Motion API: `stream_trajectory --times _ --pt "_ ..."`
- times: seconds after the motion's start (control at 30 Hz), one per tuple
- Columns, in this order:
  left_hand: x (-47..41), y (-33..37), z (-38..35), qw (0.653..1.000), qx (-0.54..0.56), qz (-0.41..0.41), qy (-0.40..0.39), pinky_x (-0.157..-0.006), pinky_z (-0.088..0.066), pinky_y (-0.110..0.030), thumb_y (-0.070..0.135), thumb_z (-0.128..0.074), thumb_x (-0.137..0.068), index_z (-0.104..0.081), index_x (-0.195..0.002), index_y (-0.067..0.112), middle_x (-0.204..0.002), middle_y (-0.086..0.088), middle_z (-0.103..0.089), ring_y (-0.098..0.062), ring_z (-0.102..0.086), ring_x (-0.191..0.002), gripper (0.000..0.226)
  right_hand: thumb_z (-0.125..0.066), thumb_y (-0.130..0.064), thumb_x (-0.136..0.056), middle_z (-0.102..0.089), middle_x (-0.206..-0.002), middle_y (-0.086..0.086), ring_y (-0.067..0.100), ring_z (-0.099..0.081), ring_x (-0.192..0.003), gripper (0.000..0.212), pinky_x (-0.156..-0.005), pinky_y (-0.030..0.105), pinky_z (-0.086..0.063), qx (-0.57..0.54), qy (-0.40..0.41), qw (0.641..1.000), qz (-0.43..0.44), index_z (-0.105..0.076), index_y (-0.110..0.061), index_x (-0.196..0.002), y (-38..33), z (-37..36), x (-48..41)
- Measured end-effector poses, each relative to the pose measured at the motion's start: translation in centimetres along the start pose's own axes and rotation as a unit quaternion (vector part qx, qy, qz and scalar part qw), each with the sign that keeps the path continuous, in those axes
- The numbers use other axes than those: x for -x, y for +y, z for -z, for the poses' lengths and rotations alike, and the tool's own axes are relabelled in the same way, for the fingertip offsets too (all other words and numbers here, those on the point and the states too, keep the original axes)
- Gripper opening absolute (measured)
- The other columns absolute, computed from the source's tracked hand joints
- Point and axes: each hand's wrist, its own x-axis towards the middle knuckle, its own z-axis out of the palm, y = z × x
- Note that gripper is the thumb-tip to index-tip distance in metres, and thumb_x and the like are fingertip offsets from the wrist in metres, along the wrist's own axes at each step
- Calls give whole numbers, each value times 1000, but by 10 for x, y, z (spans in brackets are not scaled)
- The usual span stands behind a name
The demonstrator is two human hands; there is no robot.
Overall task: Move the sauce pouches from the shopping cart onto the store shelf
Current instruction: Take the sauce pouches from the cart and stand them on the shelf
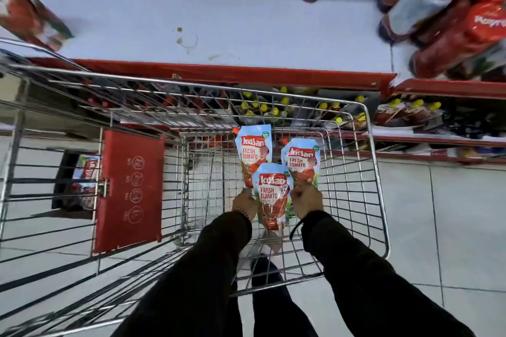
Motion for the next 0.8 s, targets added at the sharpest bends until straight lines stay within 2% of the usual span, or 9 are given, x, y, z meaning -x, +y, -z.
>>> stream_trajectory --times 0.1,0.17,0.23,0.27,0.33,0.4,0.5,0.67,0.8 --pt "-15 -5 -7 996 80 18 -19 -94 -46 -38 9 -39 -96 -59 -115 -4 -126 -24 -61 -39 -57 -117 31 -55 -10 -90 -73 -108 16 32 -67 -102 22 -83 25 -45 -30 32 999 -10 -70 -7 -106 2 -4 -6" --pt "-32 -18 -14 988 145 46 -21 -94 -50 -42 10 -49 -90 -66 -104 -4 -117 -25 -66 -43 -61 -113 26 -54 -15 -92 -72 -104 20 35 -67 -98 21 -79 29 -47 -17 48 998 -30 -67 -4 -104 1 -6 -8" --pt "-61 -42 -29 976 207 65 -3 -101 -50 -52 11 -57 -75 -71 -83 2 -106 -25 -68 -47 -62 -110 18 -54 -19 -93 -72 -101 20 36 -67 -94 21 -76 31 -47 -14 62 997 -36 -65 -6 -106 1 -7 -12" --pt "-70 -51 -34 975 214 68 -1 -101 -49 -55 9 -58 -74 -71 -80 2 -105 -26 -69 -47 -62 -109 17 -55 -20 -93 -73 -101 18 35 -67 -94 20 -79 33 -50 -18 64 997 -27 -65 -11 -108 1 -8 -13" --pt "-80 -58 -41 973 217 73 -1 -100 -50 -54 6 -60 -81 -73 -92 -2 -108 -28 -70 -44 -64 -106 19 -58 -18 -91 -74 -99 14 32 -69 -92 17 -81 33 -54 -28 61 998 -16 -66 -17 -106 3 -10 -17" --pt "-61 -45 -30 970 229 84 9 -100 -52 -51 9 -60 -83 -72 -98 0 -109 -25 -72 -41 -66 -105 21 -60 -16 -89 -75 -96 13 29 -69 -88 12 -74 26 -49 -42 70 996 -23 -70 -15 -95 5 -11 -19" --pt "-47 -41 -22 977 197 85 7 -96 -54 -38 14 -57 -87 -70 -108 6 -111 -18 -72 -35 -67 -107 25 -62 -15 -89 -75 -94 14 28 -67 -83 12 -70 22 -41 -51 76 996 -23 -72 -11 -87 8 -9 -19" --pt "-36 -52 -13 981 181 67 -1 -98 -54 -45 11 -58 -86 -70 -107 11 -112 -16 -72 -33 -67 -107 24 -55 -20 -94 -73 -101 20 35 -66 -97 20 -75 28 -43 -36 56 998 -23 -70 -8 -99 1 -5 -4" --pt "-12 -39 12 984 170 35 33 -95 -55 -40 18 -58 -87 -71 -103 14 -105 -11 -74 -28 -68 -98 21 -53 -21 -95 -74 -101 18 34 -67 -96 19 -74 25 -41 -90 69 993 -15 -68 -9 -98 -16 -1 14"
